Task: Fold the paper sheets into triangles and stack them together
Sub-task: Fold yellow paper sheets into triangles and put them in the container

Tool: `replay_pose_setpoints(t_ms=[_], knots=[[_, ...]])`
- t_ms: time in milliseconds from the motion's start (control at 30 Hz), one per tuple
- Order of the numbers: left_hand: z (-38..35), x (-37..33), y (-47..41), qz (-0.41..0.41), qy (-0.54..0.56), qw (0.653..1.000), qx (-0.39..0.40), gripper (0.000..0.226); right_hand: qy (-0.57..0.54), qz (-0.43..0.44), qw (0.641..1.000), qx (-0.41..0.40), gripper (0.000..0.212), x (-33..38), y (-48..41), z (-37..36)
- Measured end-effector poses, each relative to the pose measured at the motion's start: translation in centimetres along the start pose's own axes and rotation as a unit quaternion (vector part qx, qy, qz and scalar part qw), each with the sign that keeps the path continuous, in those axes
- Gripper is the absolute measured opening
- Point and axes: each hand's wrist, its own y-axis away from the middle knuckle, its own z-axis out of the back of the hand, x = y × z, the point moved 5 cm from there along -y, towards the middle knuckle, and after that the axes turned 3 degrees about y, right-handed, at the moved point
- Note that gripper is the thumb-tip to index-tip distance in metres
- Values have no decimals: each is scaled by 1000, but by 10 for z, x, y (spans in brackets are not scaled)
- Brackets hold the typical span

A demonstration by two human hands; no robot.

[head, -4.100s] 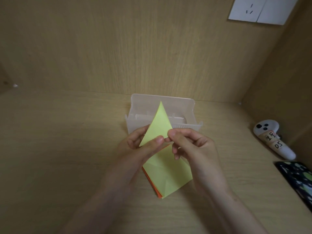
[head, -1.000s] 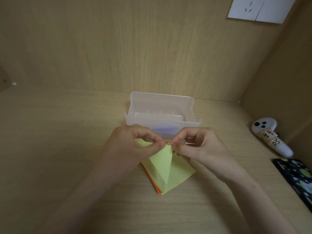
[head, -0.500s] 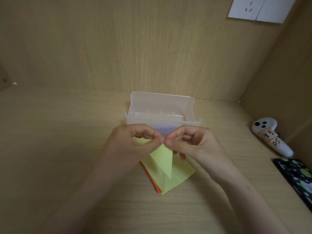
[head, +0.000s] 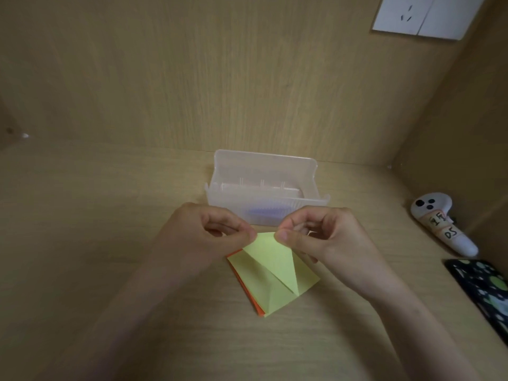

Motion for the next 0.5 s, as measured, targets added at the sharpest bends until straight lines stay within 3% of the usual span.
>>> replay_pose_setpoints(t_ms=[200, 500], knots=[[3, 0, -1, 14, 30, 999, 18, 9, 3, -6, 1000, -3, 5, 0, -3, 9], [10, -5, -5, 14, 47, 999, -2, 12, 93, 26, 995, 14, 3, 22, -23, 19]])
